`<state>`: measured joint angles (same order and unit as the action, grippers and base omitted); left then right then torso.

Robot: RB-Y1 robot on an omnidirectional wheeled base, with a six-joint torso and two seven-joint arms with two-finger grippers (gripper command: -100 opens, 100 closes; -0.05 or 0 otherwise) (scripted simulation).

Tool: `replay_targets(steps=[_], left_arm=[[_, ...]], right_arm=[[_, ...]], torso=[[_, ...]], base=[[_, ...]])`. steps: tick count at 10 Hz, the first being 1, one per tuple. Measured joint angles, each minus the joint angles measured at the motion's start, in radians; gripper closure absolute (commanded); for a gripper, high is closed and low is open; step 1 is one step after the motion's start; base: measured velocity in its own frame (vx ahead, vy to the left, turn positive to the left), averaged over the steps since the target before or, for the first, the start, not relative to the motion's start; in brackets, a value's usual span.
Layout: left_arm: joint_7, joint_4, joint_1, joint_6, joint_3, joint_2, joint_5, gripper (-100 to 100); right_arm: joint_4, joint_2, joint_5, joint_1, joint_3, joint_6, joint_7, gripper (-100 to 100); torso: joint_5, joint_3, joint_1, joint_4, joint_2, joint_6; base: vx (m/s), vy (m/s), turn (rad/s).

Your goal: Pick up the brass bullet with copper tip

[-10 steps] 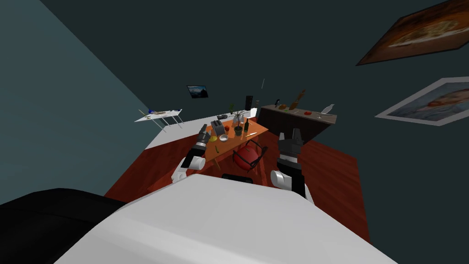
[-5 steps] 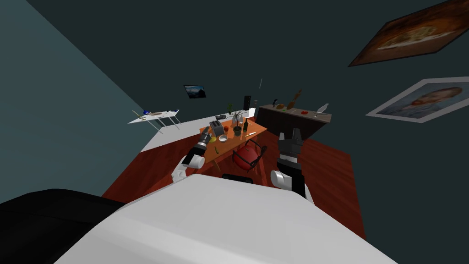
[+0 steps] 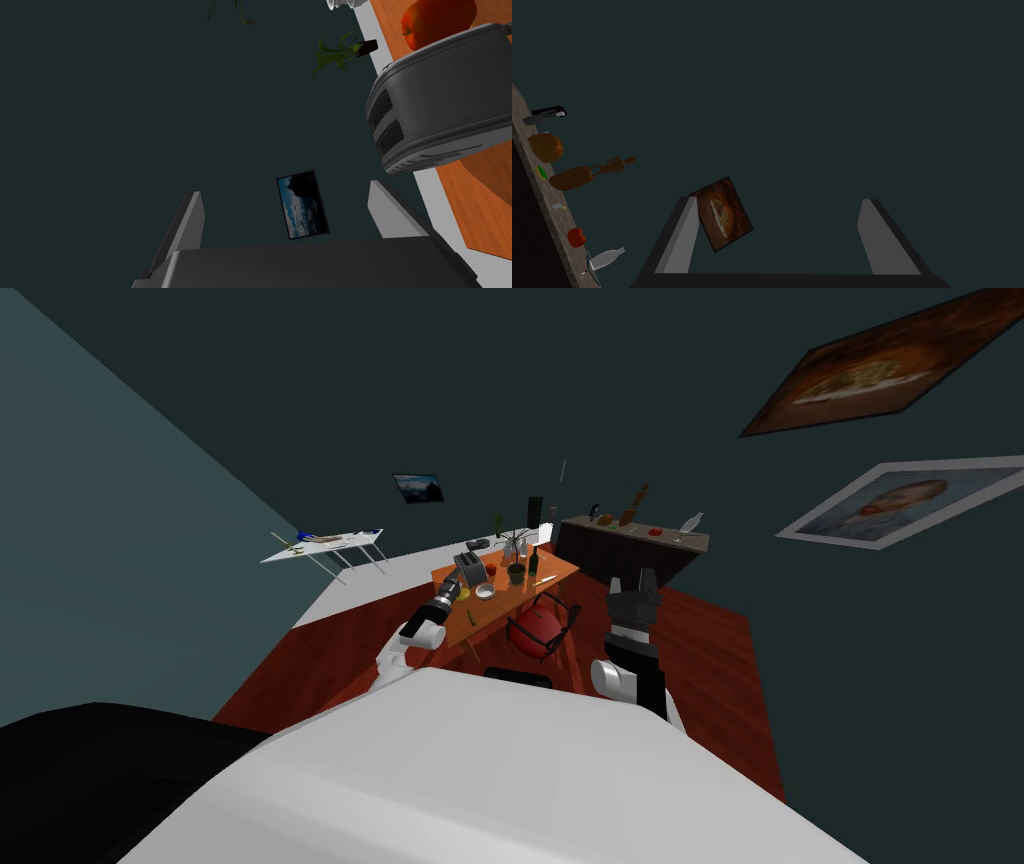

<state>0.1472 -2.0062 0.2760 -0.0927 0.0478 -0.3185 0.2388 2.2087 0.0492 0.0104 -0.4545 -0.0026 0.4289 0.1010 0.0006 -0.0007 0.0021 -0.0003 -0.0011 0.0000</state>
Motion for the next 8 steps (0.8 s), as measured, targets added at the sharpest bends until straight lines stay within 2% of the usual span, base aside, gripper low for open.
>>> replay_targets(steps=[3,6,8], left_arm=[[0.041,0.039,-0.026,-0.075,0.001,-0.027,0.027,-100],[0.08,0.094,-0.056,-0.148,0.006,-0.071,0.068,-100],[0.108,0.12,-0.081,-0.211,0.007,-0.084,0.084,-100]], right_arm=[[0.0,0.0,0.0,0.0,0.0,0.0,0.0,0],[0.0,0.0,0.0,0.0,0.0,0.0,0.0,0],[0.0,0.0,0.0,0.0,0.0,0.0,0.0,0]], torso=[[0.0,0.0,0.0,0.0,0.0,0.0],[0.0,0.0,0.0,0.0,0.0,0.0],[0.0,0.0,0.0,0.0,0.0,0.0]], base=[[0.005,0.032,-0.087],[0.005,0.032,-0.075],[0.007,0.029,-0.085]])
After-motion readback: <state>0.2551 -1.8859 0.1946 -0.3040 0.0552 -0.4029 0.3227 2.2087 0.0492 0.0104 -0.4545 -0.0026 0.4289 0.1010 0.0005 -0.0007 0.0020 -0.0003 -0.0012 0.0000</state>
